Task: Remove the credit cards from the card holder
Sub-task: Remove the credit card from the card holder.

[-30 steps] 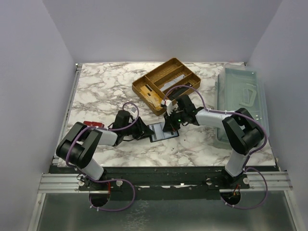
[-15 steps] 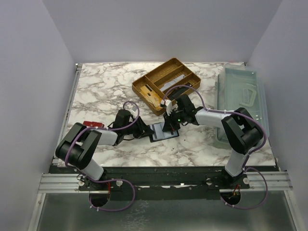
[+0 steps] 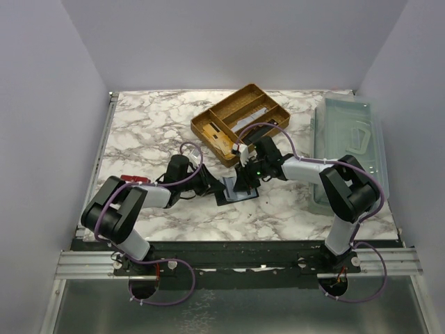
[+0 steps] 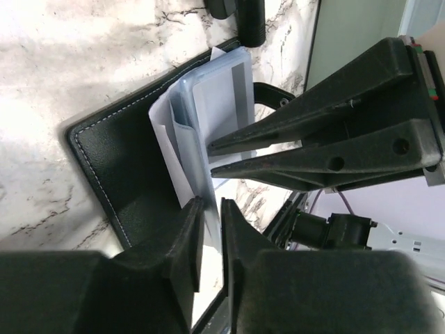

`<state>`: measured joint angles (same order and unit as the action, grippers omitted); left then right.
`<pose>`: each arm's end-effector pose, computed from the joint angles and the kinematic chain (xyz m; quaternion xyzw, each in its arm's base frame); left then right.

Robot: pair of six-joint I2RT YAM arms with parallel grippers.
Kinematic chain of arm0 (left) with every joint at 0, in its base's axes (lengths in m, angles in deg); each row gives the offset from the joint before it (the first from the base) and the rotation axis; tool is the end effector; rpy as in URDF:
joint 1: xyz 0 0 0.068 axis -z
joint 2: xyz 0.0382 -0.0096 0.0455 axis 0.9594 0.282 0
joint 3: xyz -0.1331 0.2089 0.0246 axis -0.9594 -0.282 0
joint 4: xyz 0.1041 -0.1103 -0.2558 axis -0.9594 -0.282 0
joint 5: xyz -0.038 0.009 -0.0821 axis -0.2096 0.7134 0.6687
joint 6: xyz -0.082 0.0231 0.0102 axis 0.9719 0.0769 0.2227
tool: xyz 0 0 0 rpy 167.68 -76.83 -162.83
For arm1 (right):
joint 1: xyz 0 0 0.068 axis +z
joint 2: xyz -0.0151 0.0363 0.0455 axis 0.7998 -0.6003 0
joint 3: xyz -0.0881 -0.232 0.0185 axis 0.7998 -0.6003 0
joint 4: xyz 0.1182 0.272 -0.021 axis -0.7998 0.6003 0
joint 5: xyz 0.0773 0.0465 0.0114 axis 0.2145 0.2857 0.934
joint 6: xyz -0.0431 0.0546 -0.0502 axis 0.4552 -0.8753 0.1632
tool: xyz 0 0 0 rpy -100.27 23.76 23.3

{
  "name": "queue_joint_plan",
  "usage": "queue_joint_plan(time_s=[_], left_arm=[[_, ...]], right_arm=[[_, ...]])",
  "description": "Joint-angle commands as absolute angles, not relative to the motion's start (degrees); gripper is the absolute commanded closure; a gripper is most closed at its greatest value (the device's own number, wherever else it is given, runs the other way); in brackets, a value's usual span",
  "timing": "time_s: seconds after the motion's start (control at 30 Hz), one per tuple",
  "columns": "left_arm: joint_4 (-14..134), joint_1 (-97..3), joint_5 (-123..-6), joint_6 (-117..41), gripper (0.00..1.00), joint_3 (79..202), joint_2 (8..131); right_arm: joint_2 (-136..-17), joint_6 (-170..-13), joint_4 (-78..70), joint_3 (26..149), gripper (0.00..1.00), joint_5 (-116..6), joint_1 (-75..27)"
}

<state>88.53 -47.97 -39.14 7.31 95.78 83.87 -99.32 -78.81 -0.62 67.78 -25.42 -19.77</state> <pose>0.2713 -0.1765 0.0586 -0.0895 0.8427 -0.4972 0.1861 0.3044 0.2551 0.0715 -0.3991 0.8082 0.3677 0.2288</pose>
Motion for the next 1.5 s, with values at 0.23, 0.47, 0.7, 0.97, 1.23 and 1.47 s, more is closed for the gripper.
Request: queue_joint_plan(time_s=[0.23,0.47,0.7,0.97,1.23,1.47], left_arm=[[90.55,-46.8,-39.58,8.45,0.95,98.82,89.29],[90.55,-46.75,-40.1,9.08,0.98,99.47,89.51],[90.16,-46.64,-39.81,10.39,0.98,100.35,90.31],[88.47,-46.3,-40.41,11.38,0.99,100.95,90.39],[87.21,-46.2,-40.58,11.46,0.99,101.59,90.5],[86.83,-46.25,-40.4,11.71,0.92,101.83,90.32]], right_arm=[[-98.34,-72.95,2.43,67.67,0.64,-21.48,-19.97],[-93.41,-65.12,2.43,65.23,0.45,-23.96,-19.7],[-89.67,-56.26,-1.33,61.11,0.38,-34.93,-14.63],[-89.29,-51.87,-4.26,59.33,0.35,-45.48,-10.05],[-89.63,-50.58,-8.29,58.62,0.4,-51.71,-7.68],[-89.09,-50.05,-8.84,58.36,0.46,-53.08,-7.14]])
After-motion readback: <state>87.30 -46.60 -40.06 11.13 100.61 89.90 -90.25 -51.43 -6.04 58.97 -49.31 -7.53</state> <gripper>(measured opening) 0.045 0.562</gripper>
